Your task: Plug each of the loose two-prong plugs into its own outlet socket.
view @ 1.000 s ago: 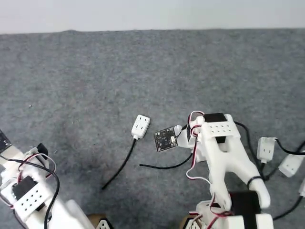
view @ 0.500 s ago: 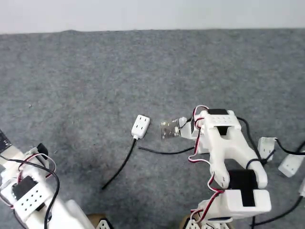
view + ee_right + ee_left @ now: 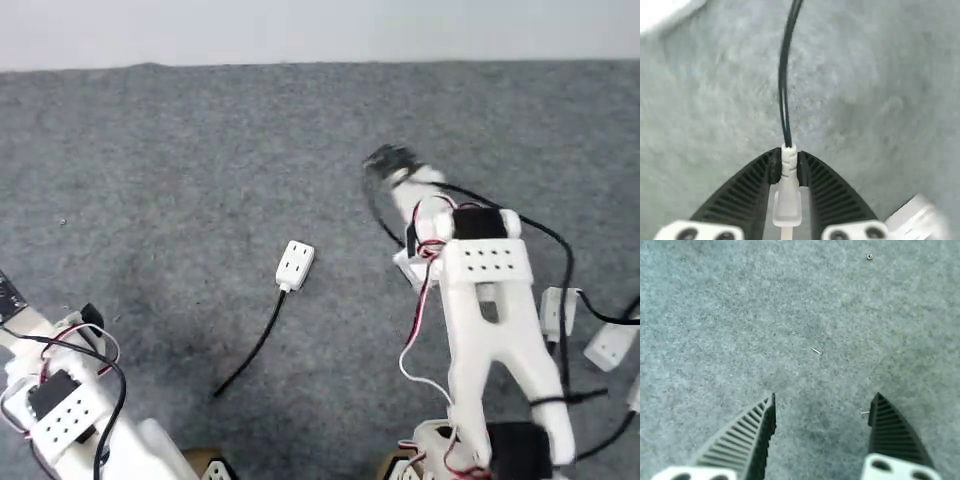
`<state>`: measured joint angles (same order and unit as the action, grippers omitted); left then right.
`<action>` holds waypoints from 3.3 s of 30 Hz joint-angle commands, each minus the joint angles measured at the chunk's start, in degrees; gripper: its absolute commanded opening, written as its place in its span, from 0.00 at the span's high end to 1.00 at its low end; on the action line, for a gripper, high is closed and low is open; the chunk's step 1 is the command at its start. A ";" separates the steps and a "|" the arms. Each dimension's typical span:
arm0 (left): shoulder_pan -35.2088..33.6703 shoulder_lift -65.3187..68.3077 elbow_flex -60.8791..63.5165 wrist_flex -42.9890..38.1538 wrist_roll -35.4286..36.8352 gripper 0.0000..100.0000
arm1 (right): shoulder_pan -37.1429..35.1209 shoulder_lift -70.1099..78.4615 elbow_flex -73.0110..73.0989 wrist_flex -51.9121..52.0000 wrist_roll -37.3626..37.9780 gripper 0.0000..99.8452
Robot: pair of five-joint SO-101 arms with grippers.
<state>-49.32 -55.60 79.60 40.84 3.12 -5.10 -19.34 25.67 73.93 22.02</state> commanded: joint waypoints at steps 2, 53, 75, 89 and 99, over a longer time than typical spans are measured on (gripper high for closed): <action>0.26 -0.35 -0.75 -1.32 -0.09 0.72 | 0.57 -5.14 0.18 -0.57 -13.98 0.99; 0.26 -0.09 -0.66 -1.32 -0.18 0.72 | 5.05 5.93 15.74 -10.86 -8.62 0.99; 0.26 -0.09 -0.66 -1.32 -0.18 0.72 | 3.03 5.23 15.56 -15.69 -2.99 0.88; 0.26 0.00 -0.66 -1.32 -0.18 0.72 | 3.21 11.47 13.98 -20.35 2.37 0.88; 0.26 0.00 -0.66 -1.32 -0.18 0.72 | 2.95 15.96 11.69 -19.12 6.07 0.88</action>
<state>-49.32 -55.60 79.60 40.84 3.12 -2.02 -3.16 40.44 54.33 27.30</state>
